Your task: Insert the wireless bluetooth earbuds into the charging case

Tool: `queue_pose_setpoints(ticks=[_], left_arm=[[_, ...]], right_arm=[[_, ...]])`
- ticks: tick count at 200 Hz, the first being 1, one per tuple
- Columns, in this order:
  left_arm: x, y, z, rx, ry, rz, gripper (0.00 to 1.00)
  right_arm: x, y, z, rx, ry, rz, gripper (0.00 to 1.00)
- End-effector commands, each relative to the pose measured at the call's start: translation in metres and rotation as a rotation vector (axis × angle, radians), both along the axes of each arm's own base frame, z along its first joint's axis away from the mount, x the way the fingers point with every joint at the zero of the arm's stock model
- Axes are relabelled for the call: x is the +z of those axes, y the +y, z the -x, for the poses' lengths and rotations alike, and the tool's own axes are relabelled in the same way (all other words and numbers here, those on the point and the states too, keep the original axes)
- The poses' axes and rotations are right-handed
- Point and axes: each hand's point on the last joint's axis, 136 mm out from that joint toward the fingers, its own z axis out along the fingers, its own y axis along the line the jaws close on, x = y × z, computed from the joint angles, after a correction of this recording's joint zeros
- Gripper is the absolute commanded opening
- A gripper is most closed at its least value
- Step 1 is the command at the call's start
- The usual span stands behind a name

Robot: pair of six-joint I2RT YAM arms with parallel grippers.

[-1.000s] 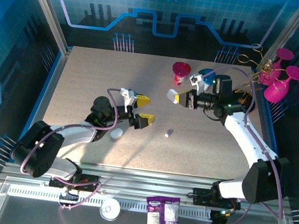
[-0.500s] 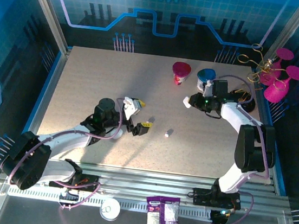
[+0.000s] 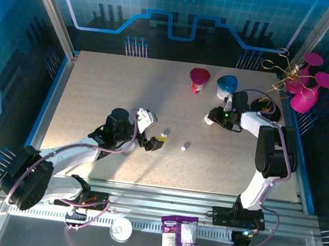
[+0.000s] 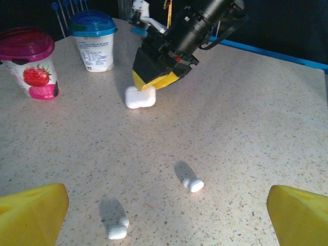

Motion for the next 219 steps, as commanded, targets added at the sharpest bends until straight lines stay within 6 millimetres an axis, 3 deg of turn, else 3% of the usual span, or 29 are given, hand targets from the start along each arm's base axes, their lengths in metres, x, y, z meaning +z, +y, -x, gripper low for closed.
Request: queue_pose_setpoints(ticks=[1, 27, 54, 103, 120, 160, 219], left_arm=[[0.003, 0.011, -0.006, 0.086, 0.035, -0.034, 0.99], [-0.014, 0.028, -0.001, 0.16, 0.14, -0.136, 0.99], [-0.028, 0.052, 0.011, 0.228, 0.242, -0.266, 0.99], [-0.053, 0.101, 0.036, 0.335, 0.428, -0.575, 0.94], [-0.06, 0.115, 0.043, 0.347, 0.446, -0.676, 0.93], [-0.086, 0.131, 0.043, 0.327, 0.438, -0.837, 0.91], [-0.134, 0.139, 0.04, 0.34, 0.587, -0.967, 0.9]], right_arm=[[0.016, -0.016, 0.001, -0.029, -0.048, 0.062, 0.52], [0.045, -0.009, 0.005, 0.022, -0.15, 0.086, 0.68], [0.071, 0.016, 0.014, 0.136, -0.259, 0.114, 0.79], [0.1, 0.081, 0.037, 0.416, -0.458, 0.239, 0.85], [0.104, 0.096, 0.044, 0.47, -0.484, 0.239, 0.85], [0.104, 0.101, 0.045, 0.485, -0.48, 0.243, 0.85], [0.103, 0.1, 0.048, 0.49, -0.477, 0.271, 0.85]])
